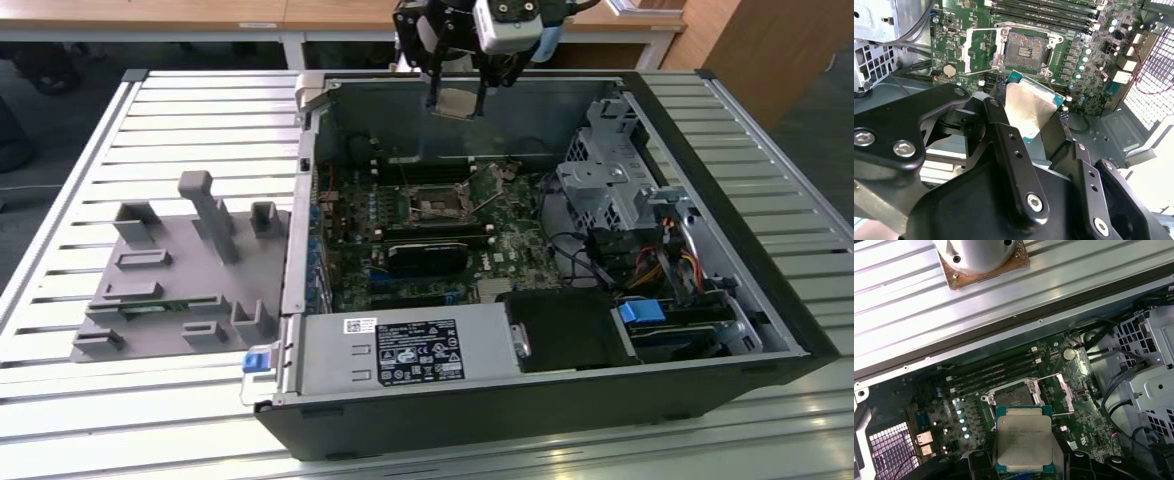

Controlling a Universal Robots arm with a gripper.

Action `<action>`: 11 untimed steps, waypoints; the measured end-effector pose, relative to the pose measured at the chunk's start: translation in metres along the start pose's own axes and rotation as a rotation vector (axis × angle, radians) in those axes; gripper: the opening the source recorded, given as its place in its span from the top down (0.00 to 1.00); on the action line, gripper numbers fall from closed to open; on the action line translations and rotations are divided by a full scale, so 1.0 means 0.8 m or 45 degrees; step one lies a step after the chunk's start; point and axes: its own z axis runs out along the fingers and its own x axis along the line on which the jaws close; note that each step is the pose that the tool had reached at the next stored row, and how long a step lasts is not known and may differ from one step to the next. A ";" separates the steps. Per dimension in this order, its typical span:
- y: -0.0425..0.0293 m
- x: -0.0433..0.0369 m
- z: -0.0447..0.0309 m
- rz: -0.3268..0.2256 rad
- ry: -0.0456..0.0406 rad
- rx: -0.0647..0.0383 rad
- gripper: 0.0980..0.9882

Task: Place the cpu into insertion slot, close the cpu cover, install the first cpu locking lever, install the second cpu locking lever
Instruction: 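Place the cpu into insertion slot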

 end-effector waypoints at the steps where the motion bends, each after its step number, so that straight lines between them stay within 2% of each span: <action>1: 0.0000 0.000 0.0000 0.005 0.000 0.000 0.52; 11: 0.0000 0.000 0.0000 0.044 -0.004 -0.001 0.52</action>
